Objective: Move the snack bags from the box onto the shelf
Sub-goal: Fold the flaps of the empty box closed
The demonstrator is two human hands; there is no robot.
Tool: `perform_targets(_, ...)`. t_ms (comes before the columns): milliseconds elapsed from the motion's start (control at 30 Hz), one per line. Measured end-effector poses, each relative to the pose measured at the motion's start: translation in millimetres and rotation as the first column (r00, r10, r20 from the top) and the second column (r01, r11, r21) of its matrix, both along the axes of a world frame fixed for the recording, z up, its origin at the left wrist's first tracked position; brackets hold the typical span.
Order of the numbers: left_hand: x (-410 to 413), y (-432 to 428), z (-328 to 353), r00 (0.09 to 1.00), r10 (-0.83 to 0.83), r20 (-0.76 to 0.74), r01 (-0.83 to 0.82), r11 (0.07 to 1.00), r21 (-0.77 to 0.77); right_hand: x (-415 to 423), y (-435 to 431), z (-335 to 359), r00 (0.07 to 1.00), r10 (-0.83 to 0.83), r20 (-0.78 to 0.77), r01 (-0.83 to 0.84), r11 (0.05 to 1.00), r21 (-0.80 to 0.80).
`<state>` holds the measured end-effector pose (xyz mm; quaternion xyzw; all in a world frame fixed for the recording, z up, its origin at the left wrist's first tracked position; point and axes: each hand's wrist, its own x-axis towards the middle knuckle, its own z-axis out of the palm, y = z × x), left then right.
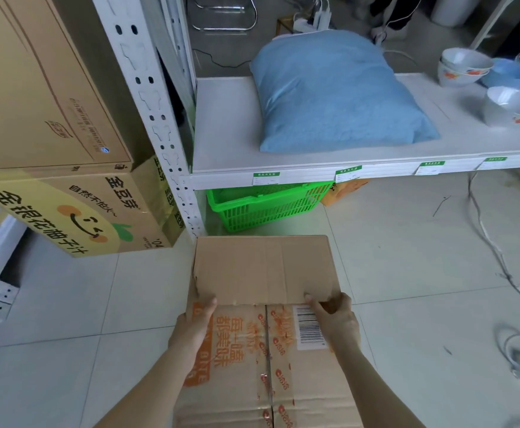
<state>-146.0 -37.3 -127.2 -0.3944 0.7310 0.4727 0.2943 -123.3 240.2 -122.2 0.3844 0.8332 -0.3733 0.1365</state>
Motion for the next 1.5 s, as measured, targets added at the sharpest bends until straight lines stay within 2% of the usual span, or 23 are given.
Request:
perform_targets(167, -11, 42, 14, 0.999, 0.017, -0.036, -0.016, 1.0, 0.019, -14, 39, 0, 1.0, 0.007, 0.0, -0.007, 1.0, -0.008)
perform_targets(433, -35, 108, -10, 0.997, 0.054, -0.05, -0.053, 0.998, 0.03, -42, 114, -3, 1.0, 0.005, 0.002, -0.005, 1.0, 0.003)
perform_targets(733, -47, 215, 8, 0.989, 0.118, -0.091, -0.115, 0.992, 0.044, -56, 212, -3, 1.0, -0.018, -0.02, 0.018, 1.0, -0.006)
perform_targets(1200, -65, 384, 9, 0.986, 0.16, -0.047, -0.159, 0.987, 0.012, -79, 377, -5, 0.999, 0.012, -0.044, -0.012, 1.0, 0.016)
perform_targets(1500, -91, 469, 9, 0.99, 0.133, -0.035, -0.132, 0.991, 0.022, -101, 462, -1, 0.999, 0.011, -0.047, -0.009, 0.999, 0.038)
